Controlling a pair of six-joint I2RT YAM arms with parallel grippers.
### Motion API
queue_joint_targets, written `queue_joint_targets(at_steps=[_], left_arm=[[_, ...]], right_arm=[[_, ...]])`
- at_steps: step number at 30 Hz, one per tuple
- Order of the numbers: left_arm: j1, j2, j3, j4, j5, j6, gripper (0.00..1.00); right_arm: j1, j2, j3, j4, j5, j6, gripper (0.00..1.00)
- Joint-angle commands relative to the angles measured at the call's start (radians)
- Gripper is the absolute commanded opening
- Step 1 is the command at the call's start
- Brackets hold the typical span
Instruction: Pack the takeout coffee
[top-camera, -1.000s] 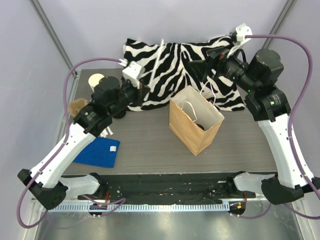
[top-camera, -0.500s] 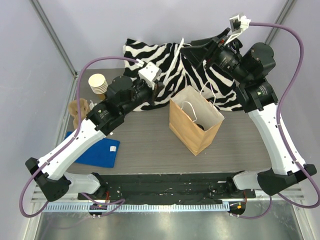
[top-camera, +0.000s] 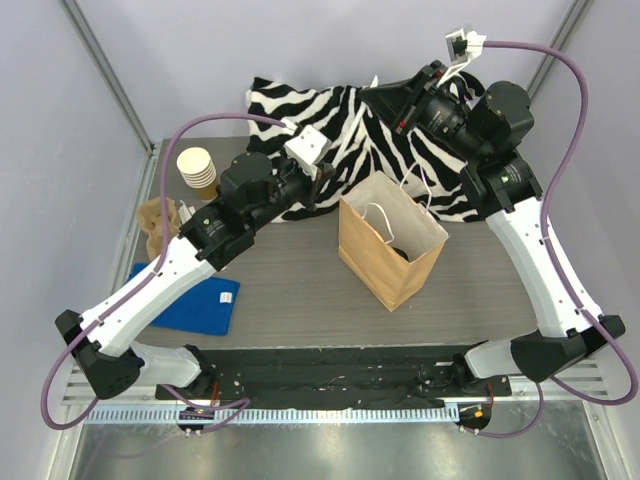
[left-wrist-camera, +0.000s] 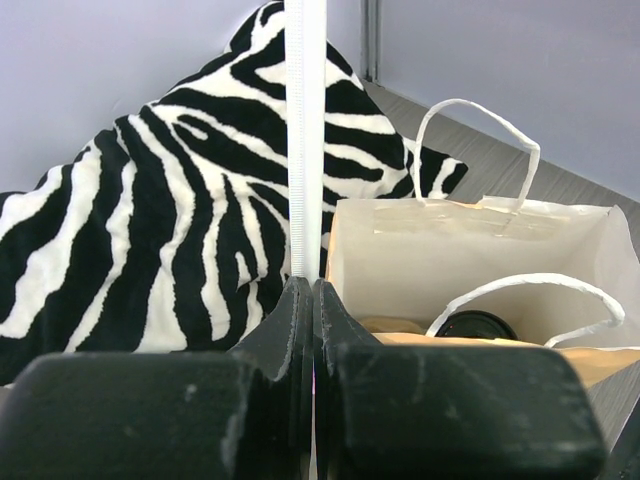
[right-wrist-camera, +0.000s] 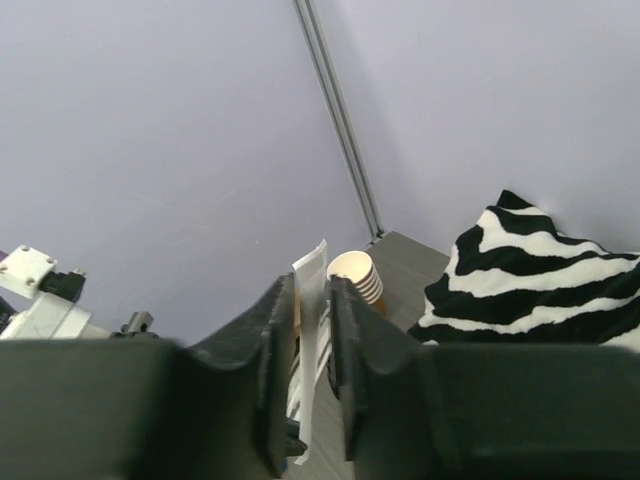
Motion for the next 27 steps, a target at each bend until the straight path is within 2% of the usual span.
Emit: queue_joint_targets(at_steps=[1, 2, 4, 5, 6, 7, 8, 10, 13, 16, 19, 20, 23, 27], left_arm=[[-0.016, -0.004, 0.029, 0.076, -0.026, 0.032, 0.00], [-0.016, -0.004, 0.028, 0.076, -0.033, 0.035, 0.00], [-0.016, -0.004, 0.028, 0.077, -0.053, 0.033, 0.01], [-0.016, -0.004, 0.028, 0.080, -0.067, 0.021, 0.09], [-0.016, -0.004, 0.029, 0.083, -0.104, 0.016, 0.19], [-0.016, -0.004, 0.029, 0.082, -0.122, 0.009, 0.45], [-0.016, -0.006, 0.029, 0.079, -0.142, 0.002, 0.57], [-0.011, -0.012, 0.034, 0.048, -0.197, -0.004, 0.77], [0.015, -0.030, 0.032, 0.001, -0.207, -0.008, 0.89], [0.060, -0.054, 0.031, -0.050, -0.211, -0.036, 0.96], [0.123, -0.057, 0.049, -0.117, -0.211, -0.091, 1.00], [0.142, -0.052, 0.058, -0.151, -0.207, -0.106, 1.00], [0.214, -0.041, 0.074, -0.208, -0.182, -0.169, 1.00], [0.283, -0.028, 0.085, -0.259, -0.148, -0.221, 1.00]], right_arm=[[0.006, -0.004, 0.026, 0.044, 0.014, 0.013, 0.14], [0.006, -0.001, 0.028, 0.038, 0.017, 0.012, 0.01], [0.006, -0.001, 0.034, 0.032, 0.034, 0.007, 0.01], [0.005, -0.001, 0.035, 0.029, 0.040, 0.004, 0.01], [0.005, -0.001, 0.042, 0.026, 0.046, -0.002, 0.01], [0.006, 0.001, 0.048, 0.021, 0.059, -0.008, 0.01], [0.006, 0.002, 0.054, 0.010, 0.066, -0.014, 0.01], [0.006, 0.002, 0.078, -0.004, 0.092, -0.054, 0.01], [0.006, -0.016, 0.100, -0.039, 0.120, -0.131, 0.01], [0.005, -0.032, 0.137, -0.106, 0.142, -0.214, 0.01], [0.006, -0.010, 0.241, -0.270, 0.142, -0.310, 0.01], [0.006, -0.004, 0.291, -0.372, 0.146, -0.358, 0.01], [0.006, -0.018, 0.307, -0.521, 0.172, -0.460, 0.01], [0.006, -0.041, 0.289, -0.638, 0.215, -0.515, 0.01]])
